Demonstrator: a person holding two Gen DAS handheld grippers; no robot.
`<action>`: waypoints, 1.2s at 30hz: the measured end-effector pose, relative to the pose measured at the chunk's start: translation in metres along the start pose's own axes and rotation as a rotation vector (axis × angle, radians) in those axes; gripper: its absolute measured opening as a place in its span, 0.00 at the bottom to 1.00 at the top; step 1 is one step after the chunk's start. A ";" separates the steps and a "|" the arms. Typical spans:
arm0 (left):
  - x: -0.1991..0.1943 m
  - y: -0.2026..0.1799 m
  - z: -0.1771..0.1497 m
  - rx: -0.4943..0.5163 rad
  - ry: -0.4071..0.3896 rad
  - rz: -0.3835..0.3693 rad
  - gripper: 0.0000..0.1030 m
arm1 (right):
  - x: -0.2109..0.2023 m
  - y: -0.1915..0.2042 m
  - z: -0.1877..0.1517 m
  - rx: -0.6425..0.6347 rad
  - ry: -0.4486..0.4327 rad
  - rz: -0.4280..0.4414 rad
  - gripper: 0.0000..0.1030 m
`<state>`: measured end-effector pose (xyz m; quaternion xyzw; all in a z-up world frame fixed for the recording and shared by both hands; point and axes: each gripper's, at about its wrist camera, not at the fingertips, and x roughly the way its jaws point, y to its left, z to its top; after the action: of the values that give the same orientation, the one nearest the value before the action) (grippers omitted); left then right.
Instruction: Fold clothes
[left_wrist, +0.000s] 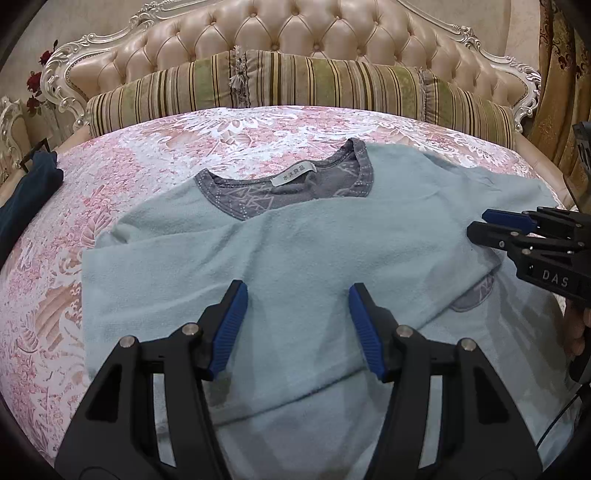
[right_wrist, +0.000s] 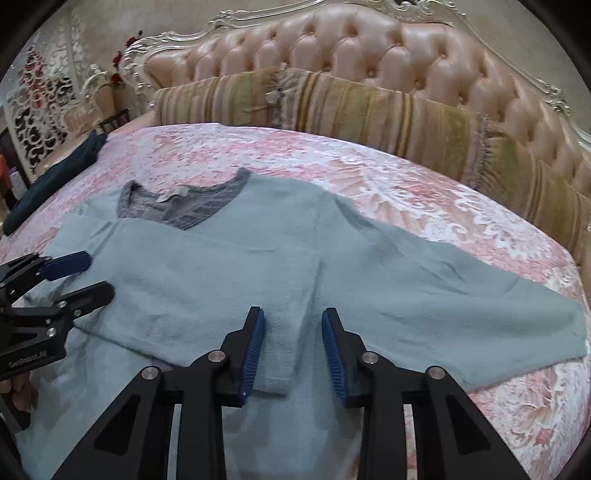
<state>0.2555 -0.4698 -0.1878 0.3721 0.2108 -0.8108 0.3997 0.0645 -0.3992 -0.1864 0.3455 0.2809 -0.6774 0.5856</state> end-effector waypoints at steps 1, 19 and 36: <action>0.000 0.000 0.000 0.001 0.000 0.001 0.59 | 0.001 -0.001 0.000 0.004 0.002 0.002 0.31; -0.043 0.023 -0.023 -0.131 0.014 0.067 0.61 | -0.031 -0.081 0.009 0.165 -0.073 -0.160 0.44; -0.063 -0.001 -0.051 -0.040 -0.010 0.081 0.48 | -0.117 -0.195 -0.046 0.276 -0.096 -0.334 0.65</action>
<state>0.3026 -0.4058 -0.1711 0.3680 0.2099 -0.7915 0.4406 -0.1124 -0.2627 -0.1258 0.3382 0.2105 -0.8127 0.4252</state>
